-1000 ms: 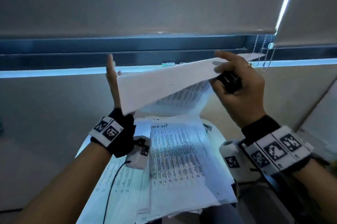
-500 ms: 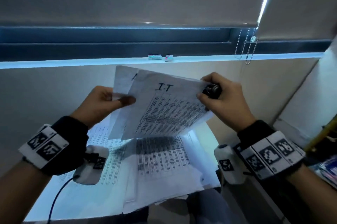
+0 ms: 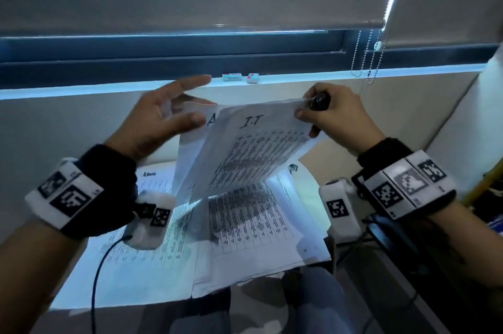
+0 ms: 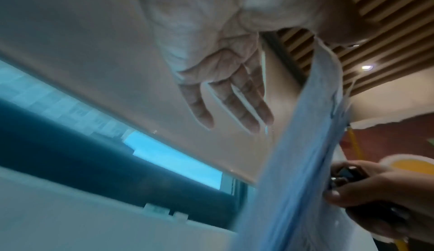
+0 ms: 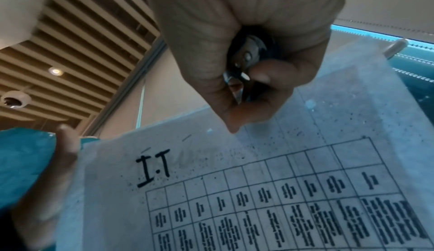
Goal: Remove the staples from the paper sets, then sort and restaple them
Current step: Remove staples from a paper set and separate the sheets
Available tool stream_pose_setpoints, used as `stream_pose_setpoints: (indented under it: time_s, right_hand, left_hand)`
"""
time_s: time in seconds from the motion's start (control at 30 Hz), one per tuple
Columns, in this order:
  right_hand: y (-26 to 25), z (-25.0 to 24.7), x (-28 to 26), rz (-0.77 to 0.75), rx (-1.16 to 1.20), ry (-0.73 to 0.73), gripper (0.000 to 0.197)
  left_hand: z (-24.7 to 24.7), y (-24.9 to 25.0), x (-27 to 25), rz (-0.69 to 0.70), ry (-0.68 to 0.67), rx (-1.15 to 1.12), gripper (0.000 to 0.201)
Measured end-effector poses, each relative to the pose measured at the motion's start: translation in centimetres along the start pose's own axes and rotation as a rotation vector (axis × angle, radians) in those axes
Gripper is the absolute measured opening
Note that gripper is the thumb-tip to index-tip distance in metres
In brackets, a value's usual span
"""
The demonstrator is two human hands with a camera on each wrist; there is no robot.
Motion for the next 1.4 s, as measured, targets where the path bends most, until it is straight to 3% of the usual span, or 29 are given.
stream_pose_setpoints:
  time_s: [0.1, 0.2, 0.27, 0.37, 0.53, 0.6, 0.73, 0.87, 1.0, 1.1, 1.2, 1.33, 1.4]
  right_hand:
    - [-0.4, 0.1, 0.1, -0.036, -0.075, 0.006, 0.025]
    - [-1.1, 0.6, 0.1, -0.086, -0.105, 0.013, 0.018]
    - [-1.6, 0.6, 0.2, -0.113, -0.130, -0.014, 0.013]
    - [-1.6, -0.2, 0.4, -0.115, -0.162, -0.084, 0.012]
    - [-0.5, -0.7, 0.5, -0.135, -0.256, -0.068, 0.013]
    - [-0.5, -0.7, 0.8, -0.131, -0.287, -0.058, 0.012]
    - [-0.7, -0.3, 1.8, -0.097, -0.239, 0.031, 0.032]
    - [-1.0, 0.9, 2.2, -0.069, -0.175, 0.168, 0.013]
    - [-1.3, 1.4, 2.4, -0.082, -0.172, 0.159, 0.014]
    - [-2.2, 1.9, 3.7, -0.094, -0.210, 0.172, 0.023]
    - [-4.1, 2.5, 6.9, -0.100, -0.245, 0.303, 0.016]
    - [-7.0, 1.5, 8.2, -0.310, -0.117, 0.598, 0.013]
    - [-6.4, 1.0, 6.2, -0.439, -0.072, 0.675, 0.015]
  left_hand:
    - [0.3, 2.8, 0.9, -0.016, -0.091, 0.142, 0.085]
    - [2.3, 4.2, 1.5, -0.189, -0.274, 0.390, 0.084]
    - [3.6, 4.3, 2.0, -0.215, -0.339, 0.562, 0.078]
    - [4.1, 4.3, 2.9, -0.092, -0.270, 0.744, 0.048]
    - [2.5, 4.8, 4.5, -0.019, -0.193, 0.875, 0.024]
    - [2.0, 5.2, 5.2, 0.033, -0.171, 0.876, 0.026]
    - [1.8, 4.4, 6.5, 0.136, -0.105, 0.905, 0.026]
    - [2.1, 3.8, 6.0, 0.161, -0.134, 0.792, 0.050]
    - [1.0, 3.5, 6.0, 0.214, -0.184, 0.902, 0.035]
    - [0.0, 3.4, 7.0, 0.200, -0.099, 0.988, 0.022]
    - [-1.3, 3.7, 8.3, 0.291, 0.193, 1.074, 0.024]
    - [-2.9, 5.4, 7.9, 0.554, 0.489, 1.010, 0.027]
    - [-2.8, 6.3, 6.6, 0.693, 0.467, 1.024, 0.026]
Point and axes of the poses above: each hand's wrist, its own x-axis towards the middle knuckle, its own z-axis out of the palm, y = z × x, the point moved 1 cm from there along x, towards the middle knuckle, and after that the axes turned 11 degrees about -x, right-handed, at the moved point
